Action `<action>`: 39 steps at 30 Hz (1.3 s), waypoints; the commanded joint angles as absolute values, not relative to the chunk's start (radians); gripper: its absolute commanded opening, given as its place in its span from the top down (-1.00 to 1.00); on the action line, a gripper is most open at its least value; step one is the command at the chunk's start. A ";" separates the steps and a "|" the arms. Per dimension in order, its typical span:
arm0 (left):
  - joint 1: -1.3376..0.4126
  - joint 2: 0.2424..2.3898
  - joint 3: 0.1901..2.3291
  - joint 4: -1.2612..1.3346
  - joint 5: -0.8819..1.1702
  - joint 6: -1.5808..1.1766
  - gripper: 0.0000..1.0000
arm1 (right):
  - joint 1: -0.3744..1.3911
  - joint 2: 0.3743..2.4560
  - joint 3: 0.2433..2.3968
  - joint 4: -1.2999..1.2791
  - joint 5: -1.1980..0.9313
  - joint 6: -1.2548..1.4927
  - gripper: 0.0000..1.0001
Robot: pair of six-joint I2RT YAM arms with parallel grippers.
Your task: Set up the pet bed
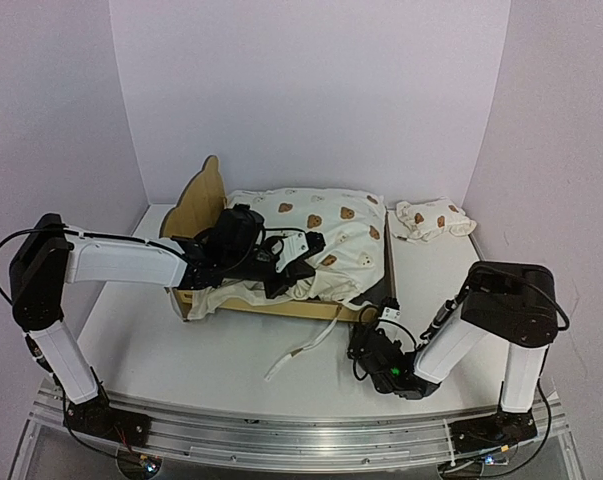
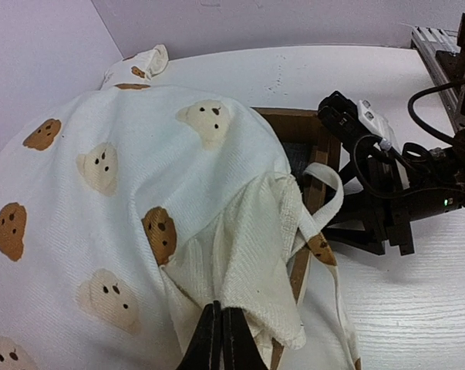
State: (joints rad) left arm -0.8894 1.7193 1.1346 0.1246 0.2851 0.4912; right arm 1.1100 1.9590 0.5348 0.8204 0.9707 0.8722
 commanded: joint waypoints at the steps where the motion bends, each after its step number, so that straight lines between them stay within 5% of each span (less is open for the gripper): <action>1: -0.887 1.723 1.182 0.171 0.289 0.477 1.00 | 1.100 2.030 0.564 0.884 0.916 0.919 0.10; 8: -0.887 1.724 1.178 0.161 0.292 0.467 1.00 | 1.073 2.116 0.638 0.939 0.943 0.972 0.03; 15: -0.886 1.719 1.181 0.163 0.276 0.472 1.00 | 1.054 2.169 0.608 0.940 1.024 1.173 0.99; 22: -0.880 1.717 1.184 0.172 0.275 0.476 1.00 | 1.057 2.000 0.470 0.891 0.875 1.189 1.00; 31: -0.881 1.727 1.195 0.186 0.292 0.474 1.00 | 1.093 1.563 0.335 0.351 0.661 1.258 1.00; 39: -0.881 1.746 1.195 0.175 0.324 0.474 1.00 | 1.094 1.367 0.334 0.323 0.632 0.916 1.00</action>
